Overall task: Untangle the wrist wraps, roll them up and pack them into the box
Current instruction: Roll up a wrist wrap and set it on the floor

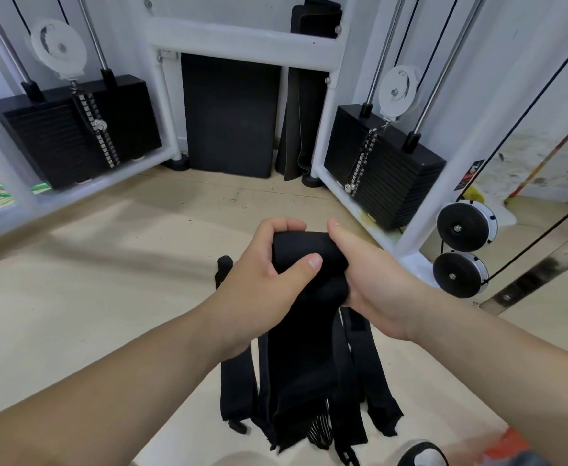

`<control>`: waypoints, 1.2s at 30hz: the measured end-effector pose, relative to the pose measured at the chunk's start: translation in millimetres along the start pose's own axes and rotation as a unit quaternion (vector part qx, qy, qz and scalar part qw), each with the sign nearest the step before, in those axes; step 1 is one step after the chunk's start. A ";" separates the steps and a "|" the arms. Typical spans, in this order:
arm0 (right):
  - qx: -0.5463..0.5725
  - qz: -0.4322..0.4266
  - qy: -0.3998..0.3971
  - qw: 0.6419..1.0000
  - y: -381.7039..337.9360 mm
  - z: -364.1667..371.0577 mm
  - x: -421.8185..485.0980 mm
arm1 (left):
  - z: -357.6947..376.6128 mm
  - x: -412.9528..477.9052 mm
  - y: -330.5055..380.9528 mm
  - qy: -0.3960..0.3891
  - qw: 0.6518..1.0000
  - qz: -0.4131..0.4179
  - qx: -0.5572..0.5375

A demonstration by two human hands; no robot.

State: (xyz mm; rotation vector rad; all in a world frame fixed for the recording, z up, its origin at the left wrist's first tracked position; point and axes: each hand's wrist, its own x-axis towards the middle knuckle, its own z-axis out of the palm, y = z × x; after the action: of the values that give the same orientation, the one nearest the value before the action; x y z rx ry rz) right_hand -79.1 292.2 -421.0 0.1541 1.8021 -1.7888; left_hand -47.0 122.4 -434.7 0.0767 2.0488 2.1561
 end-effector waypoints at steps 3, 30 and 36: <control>-0.009 0.002 0.004 1.000 1.8 -0.5 -0.5 | 5.1 -2.6 2.3 -0.015 0.999 -0.033 -0.014; -0.037 -0.113 -0.027 0.992 1.2 -12.9 1.8 | -10.8 14.1 5.3 0.011 0.992 -0.129 -0.001; -0.015 -0.105 -0.018 0.994 -1.6 -11.9 -0.4 | -11.4 11.1 1.6 0.018 0.998 -0.043 0.035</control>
State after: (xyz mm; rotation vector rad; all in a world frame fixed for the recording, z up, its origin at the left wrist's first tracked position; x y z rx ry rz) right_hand -83.3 303.4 -420.4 -0.0832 1.8757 -1.8928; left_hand -59.7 112.8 -434.6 -0.0410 2.1056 2.0508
